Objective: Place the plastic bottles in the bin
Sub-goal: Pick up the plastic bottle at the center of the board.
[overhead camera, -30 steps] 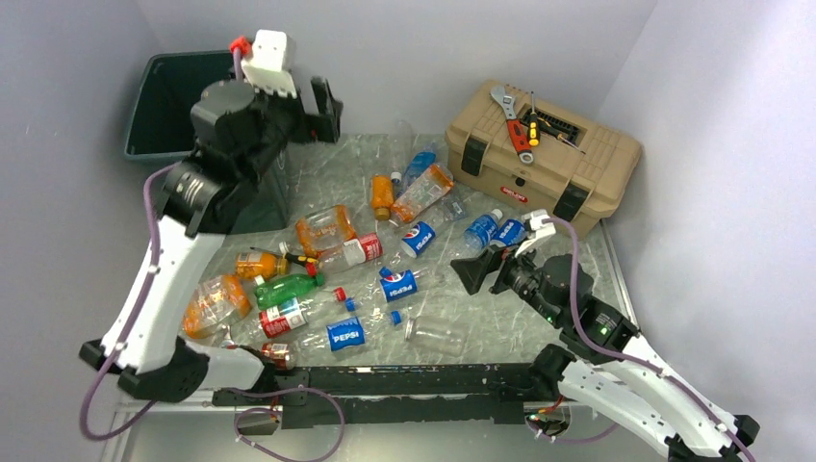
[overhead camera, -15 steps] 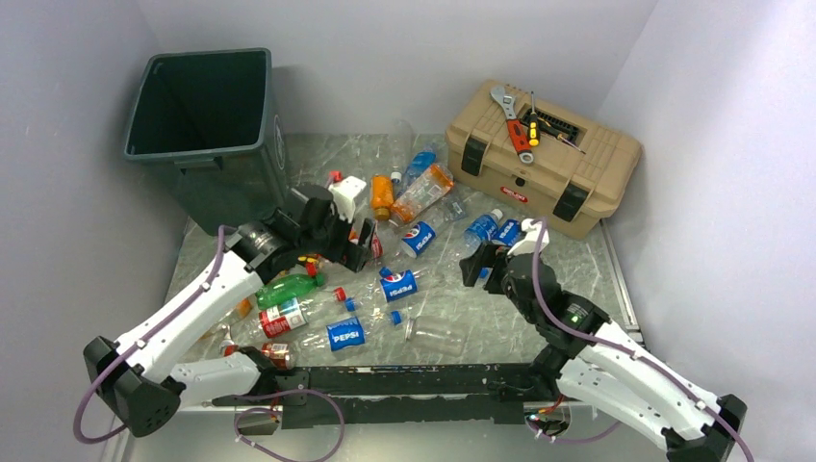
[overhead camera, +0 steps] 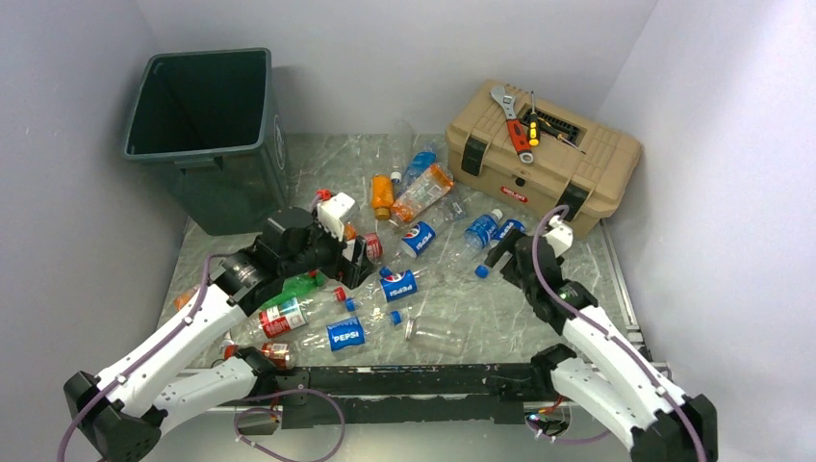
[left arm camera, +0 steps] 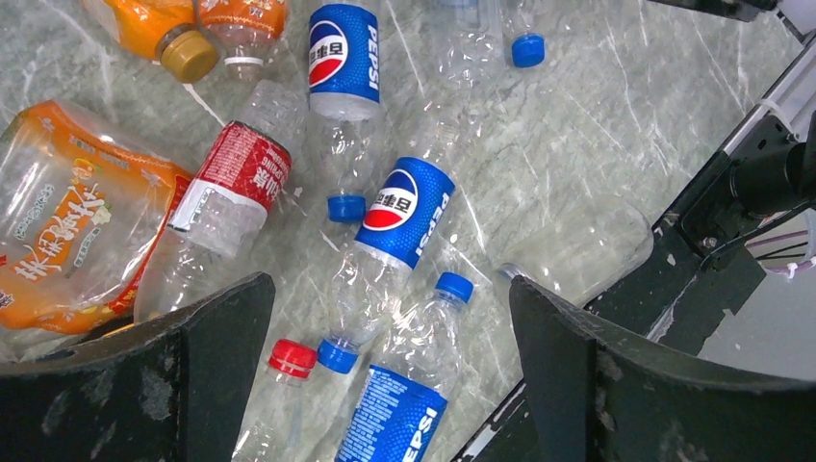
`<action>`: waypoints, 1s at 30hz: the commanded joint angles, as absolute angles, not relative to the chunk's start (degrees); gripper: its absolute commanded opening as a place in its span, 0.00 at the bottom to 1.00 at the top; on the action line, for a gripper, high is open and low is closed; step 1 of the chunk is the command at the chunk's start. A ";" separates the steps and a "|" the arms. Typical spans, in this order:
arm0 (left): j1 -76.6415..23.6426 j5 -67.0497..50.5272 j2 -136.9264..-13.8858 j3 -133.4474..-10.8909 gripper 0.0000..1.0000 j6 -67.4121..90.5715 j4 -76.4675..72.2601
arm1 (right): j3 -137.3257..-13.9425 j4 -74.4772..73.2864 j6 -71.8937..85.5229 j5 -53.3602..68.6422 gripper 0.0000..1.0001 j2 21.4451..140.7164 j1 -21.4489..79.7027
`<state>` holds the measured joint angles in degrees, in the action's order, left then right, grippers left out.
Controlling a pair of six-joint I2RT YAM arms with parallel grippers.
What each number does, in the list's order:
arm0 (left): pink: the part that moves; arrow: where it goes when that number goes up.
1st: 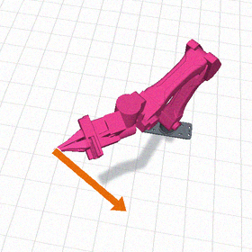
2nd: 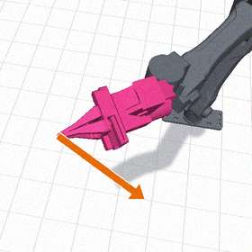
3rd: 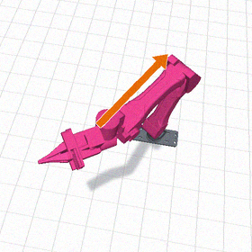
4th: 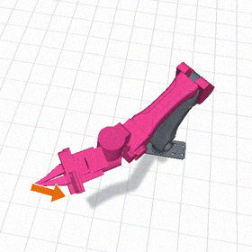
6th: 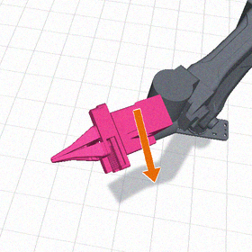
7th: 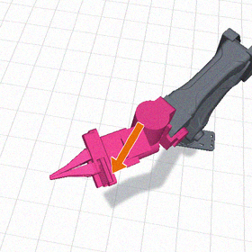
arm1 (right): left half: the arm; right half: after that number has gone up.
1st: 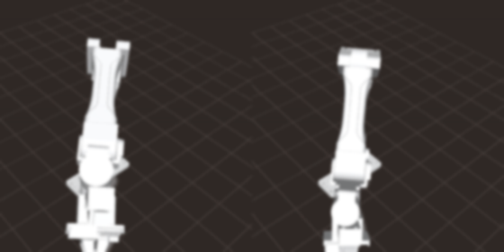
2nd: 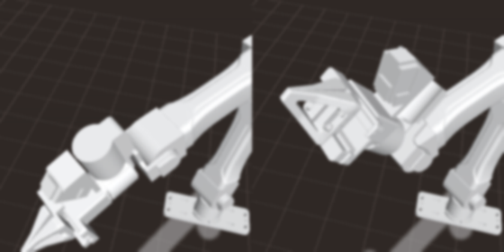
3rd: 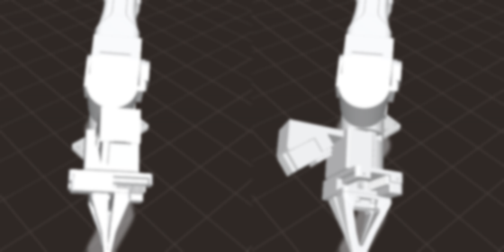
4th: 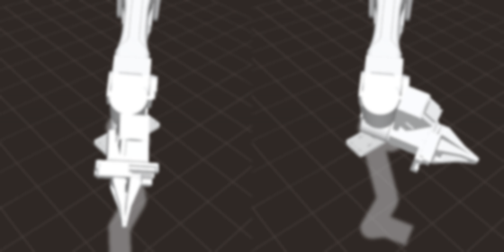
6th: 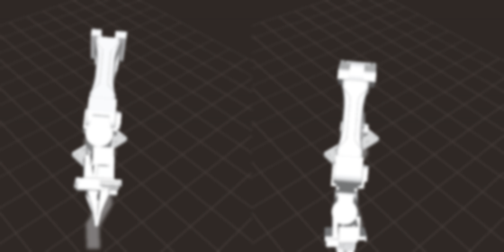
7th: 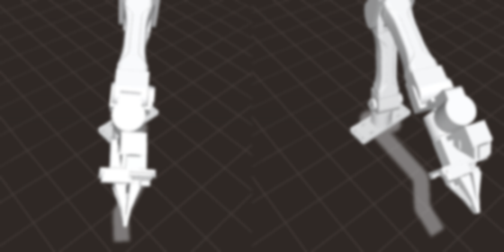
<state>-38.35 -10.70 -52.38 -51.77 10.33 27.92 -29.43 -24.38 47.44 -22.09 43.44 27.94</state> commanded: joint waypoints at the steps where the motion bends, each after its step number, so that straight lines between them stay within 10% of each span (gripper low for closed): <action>1: -38.50 -11.45 -51.84 -51.49 0.97 11.59 24.84 | -28.39 -15.10 49.13 -19.36 0.94 49.17 19.57; 16: -38.50 -9.89 -50.10 -50.62 0.97 11.86 24.91 | -31.51 0.90 49.71 -17.83 0.86 71.10 10.80; 30: -38.45 -9.75 -49.57 -50.45 0.97 11.78 24.83 | -29.66 4.51 48.90 -15.85 0.54 76.14 10.63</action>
